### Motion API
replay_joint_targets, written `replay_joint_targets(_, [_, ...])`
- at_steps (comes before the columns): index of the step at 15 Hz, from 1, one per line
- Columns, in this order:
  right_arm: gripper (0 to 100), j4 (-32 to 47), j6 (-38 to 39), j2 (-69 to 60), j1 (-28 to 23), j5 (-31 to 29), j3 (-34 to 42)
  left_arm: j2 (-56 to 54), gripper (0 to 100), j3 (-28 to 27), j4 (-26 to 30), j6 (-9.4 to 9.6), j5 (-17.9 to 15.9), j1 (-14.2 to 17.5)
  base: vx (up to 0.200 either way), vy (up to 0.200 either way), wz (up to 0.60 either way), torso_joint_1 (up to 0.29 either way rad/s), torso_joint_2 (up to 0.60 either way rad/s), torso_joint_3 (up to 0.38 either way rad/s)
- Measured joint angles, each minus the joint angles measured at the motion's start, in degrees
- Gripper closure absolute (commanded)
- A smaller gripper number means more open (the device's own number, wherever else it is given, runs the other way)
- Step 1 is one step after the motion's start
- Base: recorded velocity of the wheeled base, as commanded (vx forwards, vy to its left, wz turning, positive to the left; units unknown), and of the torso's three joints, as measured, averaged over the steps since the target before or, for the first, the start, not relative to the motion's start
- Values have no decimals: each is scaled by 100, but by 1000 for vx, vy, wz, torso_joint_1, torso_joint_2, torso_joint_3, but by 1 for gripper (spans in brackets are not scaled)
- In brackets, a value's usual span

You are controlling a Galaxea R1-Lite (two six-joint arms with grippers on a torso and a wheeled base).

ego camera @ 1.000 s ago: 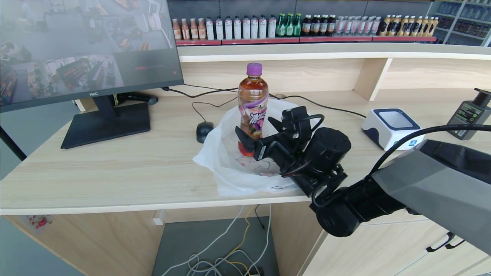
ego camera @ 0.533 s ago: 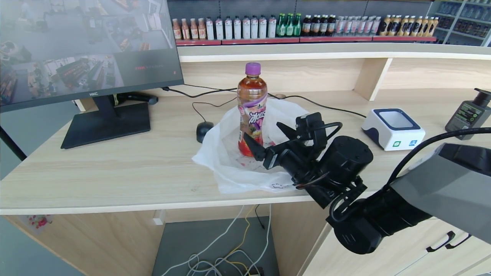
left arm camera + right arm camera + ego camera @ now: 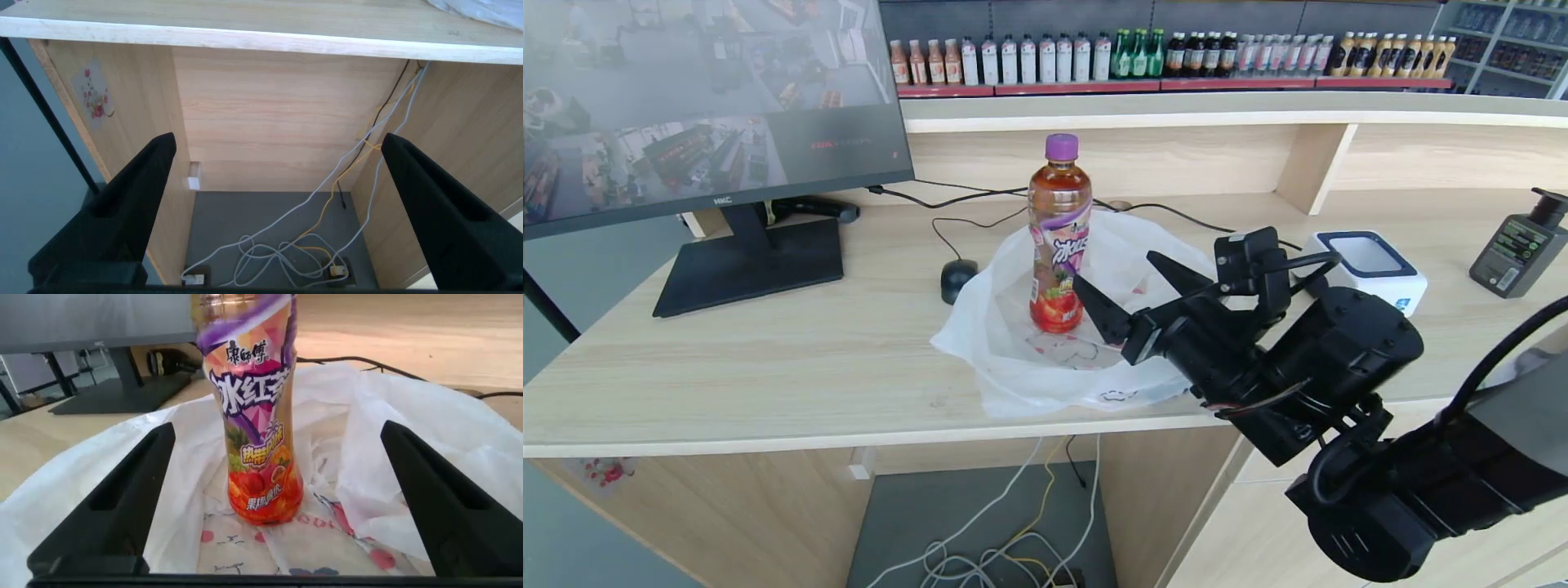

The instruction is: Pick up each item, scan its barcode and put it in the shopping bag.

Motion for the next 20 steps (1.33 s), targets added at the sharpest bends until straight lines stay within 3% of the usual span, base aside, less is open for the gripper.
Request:
replay_joint_targets(4, [0, -77, 37, -663, -168, -4, 1050, 0, 0, 0, 0, 0, 0, 0, 0, 0, 0, 0, 0, 0])
replay_joint_targets(9, [0, -87, 34, -1460, -413, 0, 1518, 0, 0, 0, 0, -11, 0, 0, 0, 0, 0, 0, 0, 0])
replay_joint_targets(17, [0, -79, 105, -1529, -427, 0, 1677, 0, 0, 0, 0, 4, 0, 0, 0, 0, 0, 0, 0, 0])
replay_joint_targets(20, [0, -76, 110, -1502, -417, 5, 1584, 0, 0, 0, -2, 4, -1, 5, 0, -200, 0, -2, -1, 1])
